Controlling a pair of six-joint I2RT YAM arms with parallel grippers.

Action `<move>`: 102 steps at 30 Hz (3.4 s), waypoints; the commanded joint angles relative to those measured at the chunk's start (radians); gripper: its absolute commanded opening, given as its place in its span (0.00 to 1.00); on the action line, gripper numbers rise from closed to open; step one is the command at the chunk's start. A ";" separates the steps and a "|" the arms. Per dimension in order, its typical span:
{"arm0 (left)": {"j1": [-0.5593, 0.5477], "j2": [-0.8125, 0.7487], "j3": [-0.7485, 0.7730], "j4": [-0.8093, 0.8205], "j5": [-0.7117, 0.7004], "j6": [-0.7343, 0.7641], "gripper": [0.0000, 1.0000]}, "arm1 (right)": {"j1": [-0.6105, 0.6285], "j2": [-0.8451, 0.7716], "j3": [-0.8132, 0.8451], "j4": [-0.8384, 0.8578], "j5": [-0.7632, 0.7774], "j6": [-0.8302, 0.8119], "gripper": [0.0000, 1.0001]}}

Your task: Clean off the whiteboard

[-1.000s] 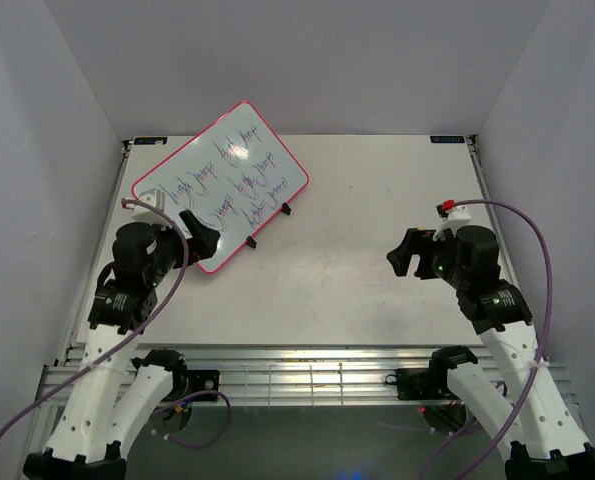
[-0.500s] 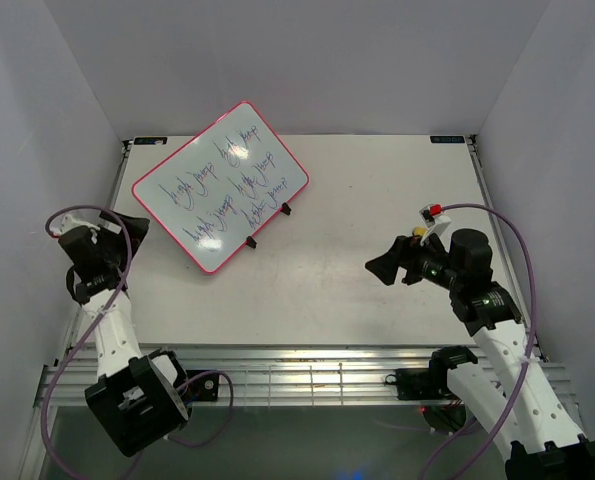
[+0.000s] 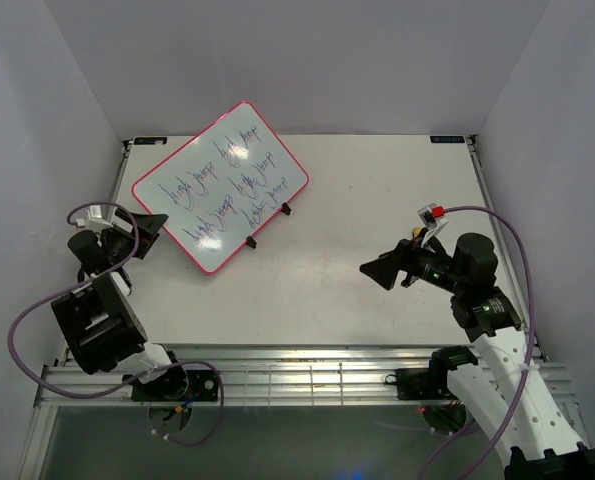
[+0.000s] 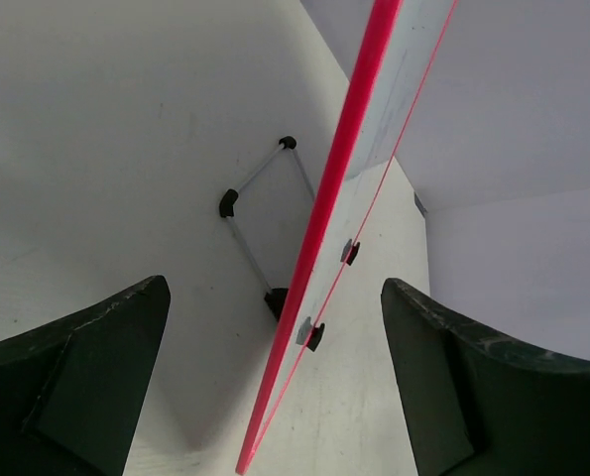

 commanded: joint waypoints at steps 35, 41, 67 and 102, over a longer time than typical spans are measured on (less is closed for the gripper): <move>-0.101 0.385 0.134 0.631 0.239 -0.108 0.32 | 0.001 -0.006 0.104 -0.023 -0.084 -0.053 0.91; -0.103 0.405 0.115 0.666 0.242 -0.119 0.48 | 0.001 0.006 0.098 -0.012 -0.089 -0.052 0.91; -0.104 0.413 0.079 0.683 0.247 -0.116 0.36 | 0.001 -0.011 0.066 -0.009 -0.095 -0.049 0.92; -0.132 0.186 0.126 0.528 0.149 -0.030 0.00 | 0.000 -0.017 0.046 -0.004 -0.087 -0.049 0.93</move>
